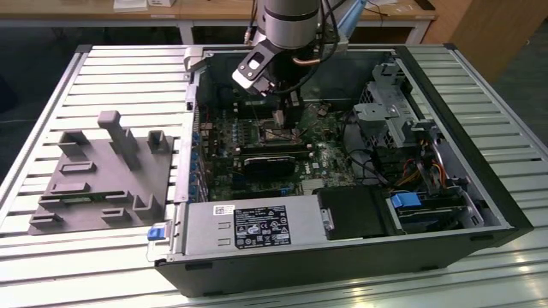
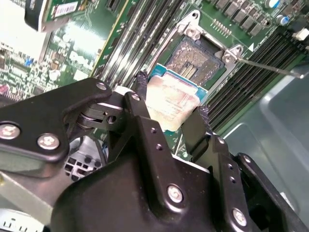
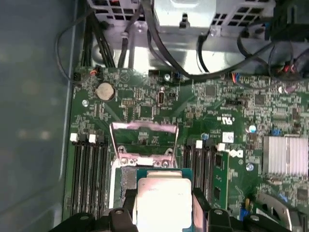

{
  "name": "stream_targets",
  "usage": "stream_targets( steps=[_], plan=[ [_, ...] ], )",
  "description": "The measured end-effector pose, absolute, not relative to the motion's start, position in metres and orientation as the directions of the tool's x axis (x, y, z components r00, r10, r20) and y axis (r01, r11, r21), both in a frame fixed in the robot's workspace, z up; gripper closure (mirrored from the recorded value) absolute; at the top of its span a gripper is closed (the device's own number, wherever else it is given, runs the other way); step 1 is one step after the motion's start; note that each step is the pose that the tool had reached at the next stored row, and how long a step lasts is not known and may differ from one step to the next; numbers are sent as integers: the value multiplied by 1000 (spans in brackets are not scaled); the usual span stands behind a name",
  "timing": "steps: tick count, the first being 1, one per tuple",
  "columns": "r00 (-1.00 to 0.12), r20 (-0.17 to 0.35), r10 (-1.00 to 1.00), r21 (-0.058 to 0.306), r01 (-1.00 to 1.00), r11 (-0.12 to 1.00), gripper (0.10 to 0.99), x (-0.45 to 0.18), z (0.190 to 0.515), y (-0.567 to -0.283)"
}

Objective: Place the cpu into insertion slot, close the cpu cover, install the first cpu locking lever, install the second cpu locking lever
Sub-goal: 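Place the cpu into insertion slot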

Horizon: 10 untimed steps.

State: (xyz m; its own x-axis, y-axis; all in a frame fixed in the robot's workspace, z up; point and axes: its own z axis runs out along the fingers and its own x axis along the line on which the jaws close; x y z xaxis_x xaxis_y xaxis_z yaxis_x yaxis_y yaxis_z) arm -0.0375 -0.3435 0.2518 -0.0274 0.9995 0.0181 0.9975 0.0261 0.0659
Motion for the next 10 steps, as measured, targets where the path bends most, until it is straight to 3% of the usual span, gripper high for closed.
stream_targets(
  steps=[10],
  plan=[
    [-22, 21, 1000, 66, 998, 21, 549, -44, 240, -342]
  ],
)
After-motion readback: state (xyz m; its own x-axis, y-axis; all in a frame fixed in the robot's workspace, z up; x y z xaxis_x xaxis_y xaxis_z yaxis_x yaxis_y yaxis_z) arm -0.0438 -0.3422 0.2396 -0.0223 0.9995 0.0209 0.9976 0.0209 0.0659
